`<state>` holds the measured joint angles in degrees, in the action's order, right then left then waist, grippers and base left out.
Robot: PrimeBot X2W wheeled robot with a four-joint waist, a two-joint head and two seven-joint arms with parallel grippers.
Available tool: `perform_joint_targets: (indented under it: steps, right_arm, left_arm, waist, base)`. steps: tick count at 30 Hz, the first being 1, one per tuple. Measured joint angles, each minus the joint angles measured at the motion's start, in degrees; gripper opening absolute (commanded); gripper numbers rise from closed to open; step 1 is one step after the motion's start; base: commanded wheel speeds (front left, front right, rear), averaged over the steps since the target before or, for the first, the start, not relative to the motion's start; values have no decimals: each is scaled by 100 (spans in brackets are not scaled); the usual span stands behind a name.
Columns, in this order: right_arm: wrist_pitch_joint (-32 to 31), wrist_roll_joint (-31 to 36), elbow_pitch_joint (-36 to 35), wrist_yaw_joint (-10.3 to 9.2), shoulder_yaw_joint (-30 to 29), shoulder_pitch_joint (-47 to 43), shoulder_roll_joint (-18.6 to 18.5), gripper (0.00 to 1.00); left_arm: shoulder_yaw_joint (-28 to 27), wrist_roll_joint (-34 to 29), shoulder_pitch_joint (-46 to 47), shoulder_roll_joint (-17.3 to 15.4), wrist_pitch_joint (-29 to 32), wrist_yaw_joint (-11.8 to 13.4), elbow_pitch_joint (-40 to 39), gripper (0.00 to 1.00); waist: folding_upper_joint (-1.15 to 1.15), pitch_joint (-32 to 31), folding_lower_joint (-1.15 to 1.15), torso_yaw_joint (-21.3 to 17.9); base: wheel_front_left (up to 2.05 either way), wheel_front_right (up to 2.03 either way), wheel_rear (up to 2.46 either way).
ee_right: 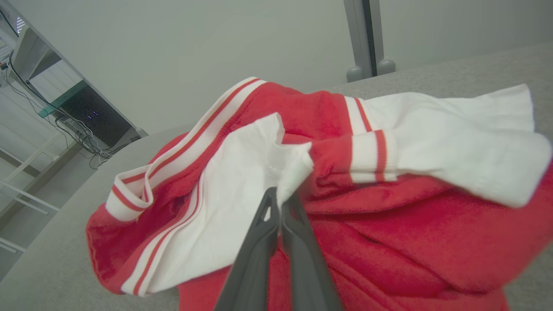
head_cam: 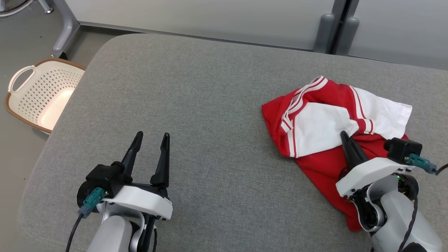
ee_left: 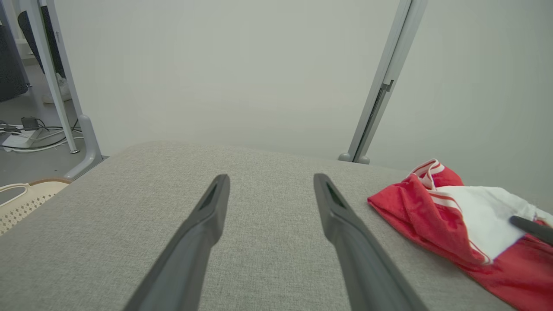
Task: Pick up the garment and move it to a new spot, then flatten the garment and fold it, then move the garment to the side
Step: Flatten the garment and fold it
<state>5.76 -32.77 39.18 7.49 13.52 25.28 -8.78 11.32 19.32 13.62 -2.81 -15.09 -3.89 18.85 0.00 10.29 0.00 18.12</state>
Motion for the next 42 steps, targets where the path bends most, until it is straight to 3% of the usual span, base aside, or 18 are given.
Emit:
perform_joint_targets:
  steps: [15,22,23,25,28,32,42]
  right_arm:
    - [33,-438,-811,0,831,-60,18,0]
    - [-285,-346,-1168,0,1628,-54,192,0]
    - [-333,-330,-1184,0,1804,-48,212,4]
    - [-425,-246,-1109,0,2081,-18,241,100]
    - [-505,-36,-823,0,2334,18,163,100]
    - [-312,-70,-602,0,2138,50,99,100]
    - [467,383,-508,0,959,-142,-315,100]
  left_arm:
    - [-125,22,-175,1,0,62,53,100]
    - [-156,21,-249,0,0,59,48,100]
    - [-154,21,-259,2,0,59,48,100]
    - [-156,21,-268,-2,0,59,48,100]
    - [-146,21,-290,1,0,59,59,100]
    - [-146,21,-335,0,0,62,71,100]
    - [-200,1,-405,1,0,59,-11,100]
  waist:
    - [0,-457,0,63]
    - [0,-575,0,91]
    - [0,-582,0,100]
    - [0,-593,0,117]
    - [0,-609,0,133]
    - [0,-629,0,120]
    - [0,-780,0,-250]
  base:
    - [0,0,0]
    - [0,0,0]
    - [0,0,0]
    - [0,0,0]
    - [0,0,0]
    - [0,0,0]
    - [0,0,0]
